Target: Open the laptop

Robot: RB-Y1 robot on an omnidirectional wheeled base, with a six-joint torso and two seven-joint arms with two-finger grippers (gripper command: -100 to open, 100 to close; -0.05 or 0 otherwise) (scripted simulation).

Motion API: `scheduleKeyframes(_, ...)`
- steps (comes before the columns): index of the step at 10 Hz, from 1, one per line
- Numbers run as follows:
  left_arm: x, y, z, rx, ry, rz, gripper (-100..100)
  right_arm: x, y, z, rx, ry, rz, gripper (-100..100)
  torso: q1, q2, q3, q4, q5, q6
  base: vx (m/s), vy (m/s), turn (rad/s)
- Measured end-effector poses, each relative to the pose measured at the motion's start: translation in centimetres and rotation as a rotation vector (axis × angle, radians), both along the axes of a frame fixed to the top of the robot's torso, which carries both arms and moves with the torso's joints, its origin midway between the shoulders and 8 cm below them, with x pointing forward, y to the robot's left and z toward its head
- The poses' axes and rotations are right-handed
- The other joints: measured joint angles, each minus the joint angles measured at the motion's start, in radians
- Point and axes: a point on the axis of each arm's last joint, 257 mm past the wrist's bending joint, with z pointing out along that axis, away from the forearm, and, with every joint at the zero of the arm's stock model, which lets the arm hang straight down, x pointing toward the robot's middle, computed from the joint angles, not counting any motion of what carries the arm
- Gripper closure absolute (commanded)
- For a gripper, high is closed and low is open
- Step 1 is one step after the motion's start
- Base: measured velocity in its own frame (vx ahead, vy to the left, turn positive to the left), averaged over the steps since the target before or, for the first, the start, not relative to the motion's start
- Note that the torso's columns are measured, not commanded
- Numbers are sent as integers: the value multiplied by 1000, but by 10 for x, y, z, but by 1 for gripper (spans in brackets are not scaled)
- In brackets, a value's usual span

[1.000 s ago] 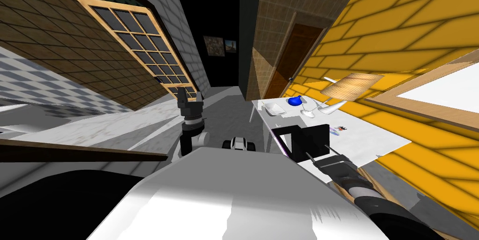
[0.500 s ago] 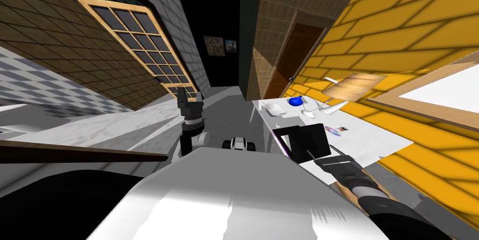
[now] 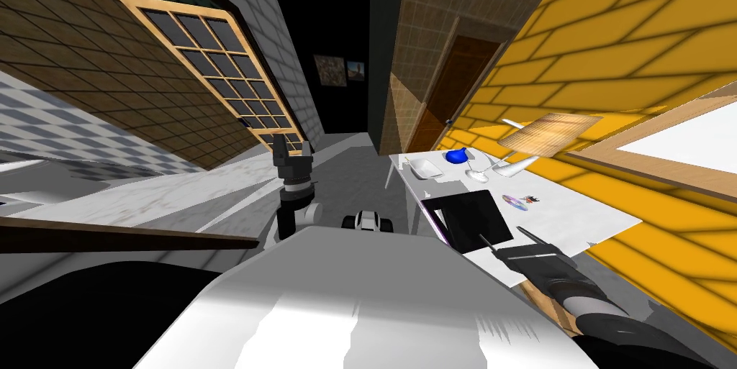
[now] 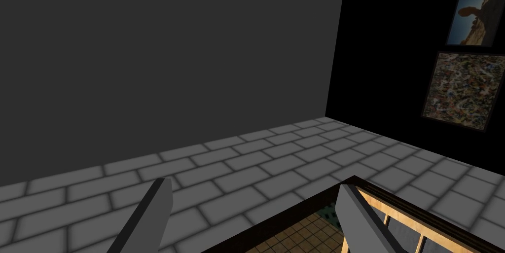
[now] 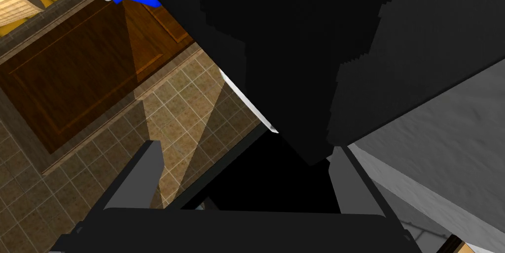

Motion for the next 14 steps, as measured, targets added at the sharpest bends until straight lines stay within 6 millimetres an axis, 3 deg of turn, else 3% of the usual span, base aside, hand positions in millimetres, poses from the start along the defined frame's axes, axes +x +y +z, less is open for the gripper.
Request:
scheduleKeyframes(2, 0, 0, 0, 0, 0, 0, 0, -1, 4, 8, 12, 12, 10, -100, 0, 0, 0, 0, 0, 0, 11, 19, 2)
scheduleKeyframes(8, 0, 0, 0, 0, 0, 0, 0, 26, 56, 34, 55, -28, 120, -100, 0, 0, 0, 0, 0, 0, 3, 3, 1)
scheduleKeyframes(9, 0, 0, 0, 0, 0, 0, 0, 27, 57, 35, 56, -29, 121, -100, -1, 0, 0, 0, 0, 0, -172, 9, 347)
scheduleKeyframes(12, 0, 0, 0, 0, 0, 0, 0, 33, 60, 2, 162, -22, 129, -100, -1, 4, 4, 2, 0, 2, -186, 3, 155)
scheduleKeyframes(14, 0, 0, 0, 0, 0, 0, 0, 40, 46, -6, 186, -45, 99, -100, -1, -11, -7, -3, 0, 0, 14, -8, -9)
